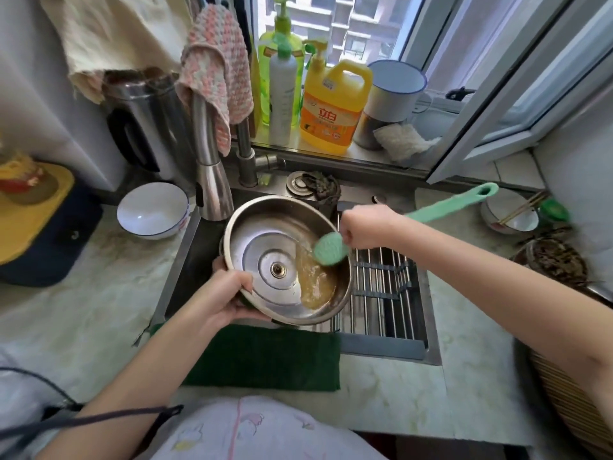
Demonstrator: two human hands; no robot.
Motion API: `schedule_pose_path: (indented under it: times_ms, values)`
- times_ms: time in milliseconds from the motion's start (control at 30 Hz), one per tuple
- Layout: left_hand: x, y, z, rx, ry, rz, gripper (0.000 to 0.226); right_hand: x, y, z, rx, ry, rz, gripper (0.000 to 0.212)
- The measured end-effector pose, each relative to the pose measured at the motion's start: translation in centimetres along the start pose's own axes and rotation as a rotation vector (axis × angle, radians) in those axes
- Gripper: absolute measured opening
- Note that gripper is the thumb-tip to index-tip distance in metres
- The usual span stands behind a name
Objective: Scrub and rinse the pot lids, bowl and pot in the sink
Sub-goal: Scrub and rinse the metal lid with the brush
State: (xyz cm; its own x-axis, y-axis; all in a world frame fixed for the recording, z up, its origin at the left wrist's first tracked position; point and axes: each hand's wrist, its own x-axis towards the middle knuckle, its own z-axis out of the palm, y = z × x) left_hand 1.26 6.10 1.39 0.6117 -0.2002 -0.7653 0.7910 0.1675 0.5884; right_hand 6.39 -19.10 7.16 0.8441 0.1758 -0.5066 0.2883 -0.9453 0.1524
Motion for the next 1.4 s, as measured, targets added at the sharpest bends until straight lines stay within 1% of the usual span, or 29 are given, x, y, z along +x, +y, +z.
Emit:
schedule_pose_path:
  times_ms: [33, 67, 100, 133, 167, 233, 267, 300, 333, 367, 400, 433, 500, 567, 667, 733, 800, 867, 933, 1000, 1033, 1067, 1133, 1167, 1200, 1267, 1300, 1333, 1400]
  values:
    - [0.0, 0.1, 0.1, 0.011, 0.009, 0.009, 0.073, -0.2, 0.0, 0.1, 0.038, -0.106, 0.01, 0.019]
    - [-0.1, 0.2, 0.2, 0.027, 0.008, 0.019, 0.074, -0.4, 0.0, 0.2, 0.038, -0.166, 0.008, 0.021]
    - [-0.2, 0.3, 0.4, 0.048, -0.002, 0.024, 0.075, -0.5, 0.1, 0.2, 0.006, -0.166, 0.02, 0.021]
    - [-0.3, 0.3, 0.5, 0.066, -0.012, 0.024, 0.075, -0.4, 0.2, 0.1, -0.044, -0.101, 0.031, 0.019]
    - [-0.4, 0.2, 0.8, 0.085, -0.028, 0.016, 0.072, -0.2, 0.2, -0.1, -0.114, 0.004, 0.027, 0.017]
    - [-0.5, 0.2, 1.4, 0.149, -0.06, -0.002, 0.065, 0.6, 0.3, -0.1, -0.283, 0.295, -0.072, 0.014]
    - [-0.5, 0.2, 1.8, 0.187, -0.07, 0.005, 0.063, 1.0, 0.4, 0.0, -0.366, 0.404, -0.138, 0.012]
    - [-0.5, 0.2, 2.1, 0.212, -0.068, 0.018, 0.063, 1.2, 0.5, 0.3, -0.417, 0.491, -0.194, 0.011]
    - [-0.4, 0.2, 2.3, 0.223, -0.058, 0.035, 0.065, 1.4, 0.7, 0.5, -0.416, 0.545, -0.233, 0.01]
    - [-0.3, 0.2, 2.4, 0.222, -0.039, 0.055, 0.069, 1.3, 0.9, 0.8, -0.361, 0.557, -0.247, 0.012]
    - [-0.1, 0.3, 2.3, 0.209, -0.017, 0.078, 0.073, 1.0, 1.1, 1.1, -0.264, 0.536, -0.226, 0.015]
    - [-0.1, 0.3, 2.3, 0.179, 0.001, 0.101, 0.076, 0.7, 1.2, 1.5, -0.176, 0.485, -0.159, 0.018]
    - [0.0, 0.2, 2.2, 0.088, 0.027, 0.138, 0.076, -0.2, 0.8, 2.4, -0.078, 0.294, -0.013, 0.019]
    - [-0.1, -0.3, 2.4, 0.048, 0.049, 0.177, 0.078, -1.2, 0.3, 3.4, 0.071, 0.121, 0.058, 0.019]
    - [-0.4, -1.2, 2.9, 0.077, 0.048, 0.228, 0.086, -2.1, 0.2, 4.4, 0.348, -0.061, 0.069, 0.017]
    - [-0.4, -1.9, 2.9, 0.063, 0.04, 0.24, 0.089, -2.6, 0.1, 4.8, 0.562, -0.201, 0.067, 0.011]
    - [0.0, -2.6, 3.0, 0.032, 0.048, 0.262, 0.089, -3.0, -0.8, 4.8, 0.727, -0.295, 0.035, 0.007]
    - [0.2, -3.1, 3.2, 0.022, 0.064, 0.281, 0.088, -3.6, -2.4, 4.8, 0.892, -0.311, 0.031, 0.009]
    - [0.2, -3.2, 3.5, -0.014, 0.061, 0.295, 0.087, -4.3, -3.9, 5.0, 1.029, -0.291, 0.038, 0.01]
    - [0.0, -3.0, 3.6, -0.048, 0.057, 0.311, 0.086, -4.8, -4.1, 5.0, 1.043, -0.254, 0.041, 0.009]
    - [-0.1, -2.9, 3.5, -0.063, 0.053, 0.316, 0.086, -5.0, -3.7, 4.9, 0.979, -0.226, 0.047, 0.009]
    - [-0.1, -2.9, 3.3, -0.07, 0.044, 0.321, 0.086, -5.0, -2.9, 4.9, 0.857, -0.177, 0.061, 0.01]
    - [-0.1, -3.0, 3.1, -0.056, 0.019, 0.331, 0.086, -5.1, -1.4, 4.6, 0.546, -0.061, 0.126, 0.011]
    - [-0.1, -3.1, 3.1, -0.046, 0.012, 0.336, 0.086, -5.2, -0.9, 4.4, 0.427, -0.015, 0.16, 0.011]
    - [0.0, -3.2, 3.1, -0.038, 0.005, 0.343, 0.087, -5.2, -0.6, 4.3, 0.36, 0.017, 0.183, 0.011]
    - [0.3, -3.2, 3.0, -0.025, -0.002, 0.36, 0.087, -5.4, -0.7, 4.1, 0.332, 0.038, 0.189, 0.012]
    - [0.4, -3.2, 3.0, -0.02, -0.009, 0.365, 0.087, -5.5, -1.0, 4.0, 0.361, 0.019, 0.169, 0.012]
    - [0.7, -3.3, 3.0, -0.013, -0.011, 0.365, 0.087, -5.6, -1.5, 4.0, 0.441, -0.029, 0.133, 0.011]
    - [1.1, -3.8, 3.0, -0.025, -0.014, 0.32, 0.084, -5.8, -3.4, 4.1, 0.782, -0.168, 0.078, 0.011]
